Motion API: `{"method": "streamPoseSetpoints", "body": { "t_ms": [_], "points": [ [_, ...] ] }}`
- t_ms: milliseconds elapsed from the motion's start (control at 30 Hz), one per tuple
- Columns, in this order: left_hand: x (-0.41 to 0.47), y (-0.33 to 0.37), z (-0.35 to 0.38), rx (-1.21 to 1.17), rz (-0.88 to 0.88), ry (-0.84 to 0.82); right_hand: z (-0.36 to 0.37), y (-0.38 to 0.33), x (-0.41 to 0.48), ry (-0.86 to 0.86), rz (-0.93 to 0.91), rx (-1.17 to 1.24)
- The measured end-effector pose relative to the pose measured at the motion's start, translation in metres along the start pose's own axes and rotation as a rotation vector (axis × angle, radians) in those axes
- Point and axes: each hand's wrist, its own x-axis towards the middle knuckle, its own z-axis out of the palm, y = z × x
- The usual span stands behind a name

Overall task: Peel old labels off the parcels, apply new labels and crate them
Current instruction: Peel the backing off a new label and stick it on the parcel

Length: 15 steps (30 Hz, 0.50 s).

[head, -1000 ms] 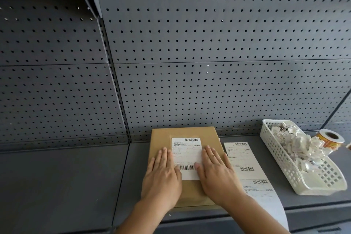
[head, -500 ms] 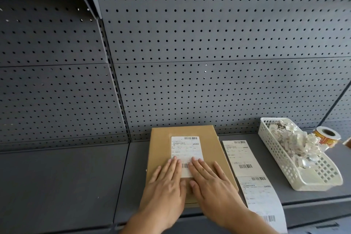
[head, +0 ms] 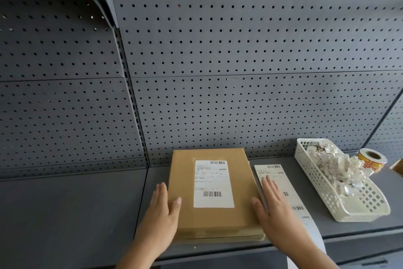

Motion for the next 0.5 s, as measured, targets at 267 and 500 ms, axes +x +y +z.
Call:
{"method": "streamPoseSetpoints", "body": {
  "t_ms": [267,500],
  "points": [
    [-0.003,0.0,0.0,-0.71,-0.114,-0.081,0.011,-0.01,0.002,-0.121,0.353,0.528],
    [-0.008,0.018,-0.015,-0.792,-0.12,-0.061,-0.005,-0.027,-0.01,-0.015,0.409,0.625]
  ]
}}
